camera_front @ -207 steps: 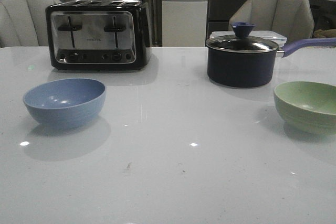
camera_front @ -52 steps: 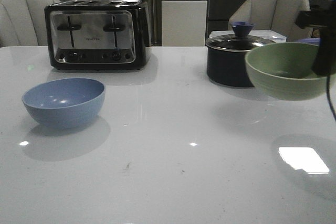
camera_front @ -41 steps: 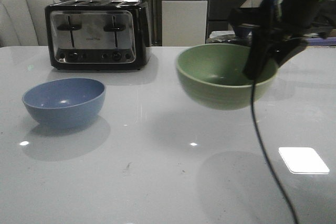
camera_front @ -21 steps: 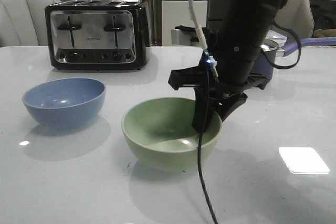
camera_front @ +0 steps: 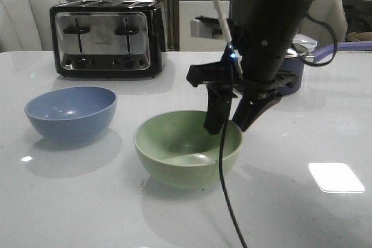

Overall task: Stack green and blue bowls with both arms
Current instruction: 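Set the green bowl down and open the right gripper, then raise the right gripper away from the green bowl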

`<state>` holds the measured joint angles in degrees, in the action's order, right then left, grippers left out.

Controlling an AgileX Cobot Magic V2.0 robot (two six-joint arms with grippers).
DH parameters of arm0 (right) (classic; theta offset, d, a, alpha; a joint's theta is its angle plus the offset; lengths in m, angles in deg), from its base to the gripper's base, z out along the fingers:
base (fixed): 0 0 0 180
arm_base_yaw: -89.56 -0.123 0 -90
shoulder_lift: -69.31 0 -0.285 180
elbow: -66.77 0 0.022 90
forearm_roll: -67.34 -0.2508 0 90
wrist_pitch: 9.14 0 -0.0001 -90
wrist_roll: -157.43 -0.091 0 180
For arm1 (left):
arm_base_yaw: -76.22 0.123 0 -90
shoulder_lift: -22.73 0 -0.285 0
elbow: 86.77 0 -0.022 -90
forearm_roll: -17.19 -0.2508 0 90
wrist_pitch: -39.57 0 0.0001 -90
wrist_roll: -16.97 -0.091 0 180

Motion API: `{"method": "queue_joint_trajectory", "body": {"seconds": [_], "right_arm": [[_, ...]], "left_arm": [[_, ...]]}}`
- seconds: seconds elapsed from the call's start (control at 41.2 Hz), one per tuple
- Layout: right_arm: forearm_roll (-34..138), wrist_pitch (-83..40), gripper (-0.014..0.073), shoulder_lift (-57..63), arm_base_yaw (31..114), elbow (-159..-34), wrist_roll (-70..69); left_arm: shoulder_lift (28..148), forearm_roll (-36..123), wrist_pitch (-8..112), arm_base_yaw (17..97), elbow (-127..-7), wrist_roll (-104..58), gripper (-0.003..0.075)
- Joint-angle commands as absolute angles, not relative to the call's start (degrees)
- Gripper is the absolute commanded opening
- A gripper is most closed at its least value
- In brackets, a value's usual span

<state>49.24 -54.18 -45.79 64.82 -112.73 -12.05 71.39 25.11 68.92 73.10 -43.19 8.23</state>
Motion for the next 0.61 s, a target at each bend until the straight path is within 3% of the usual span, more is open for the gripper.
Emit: {"method": "queue_joint_trajectory", "body": {"seconds": [0.0,0.582], "right_arm": [[48.6,-51.08,0.0412,-36.83,63.16,-111.27,-8.92],[52.39,-44.16,0.0412,-2.34,58.98,-85.57,-4.48]], "left_arm": [[71.56,25.4,64.64,72.7,-44.94,8.35,0.0435],[71.56,25.4,64.64,72.7,-44.94,8.35,0.0435]]}}
